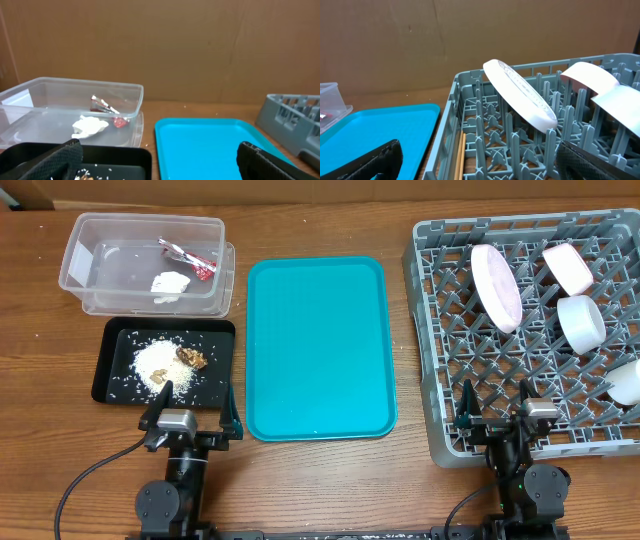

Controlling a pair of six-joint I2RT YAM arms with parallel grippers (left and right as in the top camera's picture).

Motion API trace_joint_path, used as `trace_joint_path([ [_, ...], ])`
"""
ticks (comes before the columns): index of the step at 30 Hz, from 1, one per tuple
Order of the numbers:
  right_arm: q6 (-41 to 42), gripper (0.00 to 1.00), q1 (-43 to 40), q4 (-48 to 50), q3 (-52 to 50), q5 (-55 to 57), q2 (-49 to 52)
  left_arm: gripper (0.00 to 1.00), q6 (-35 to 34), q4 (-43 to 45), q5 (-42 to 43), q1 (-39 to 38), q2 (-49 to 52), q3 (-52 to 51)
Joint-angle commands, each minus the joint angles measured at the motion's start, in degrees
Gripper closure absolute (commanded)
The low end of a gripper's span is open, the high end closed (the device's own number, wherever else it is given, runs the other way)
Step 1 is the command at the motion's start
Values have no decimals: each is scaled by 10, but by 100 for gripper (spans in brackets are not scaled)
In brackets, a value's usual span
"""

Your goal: Sort waste into correct bins and load items into the dishwasher

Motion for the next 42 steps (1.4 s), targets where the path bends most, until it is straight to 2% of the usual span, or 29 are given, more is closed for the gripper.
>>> trace_joint_path([
  [1, -2, 0, -1, 3, -6, 3, -5, 0, 49, -23, -15, -5, -7, -14],
  [5, -2, 0, -1, 3, -6, 3, -5, 0, 48, -78, -14, -5, -7, -14],
  [42, -2, 0, -1, 3, -6, 3, -5, 0, 45, -78, -12, -4, -6, -14],
])
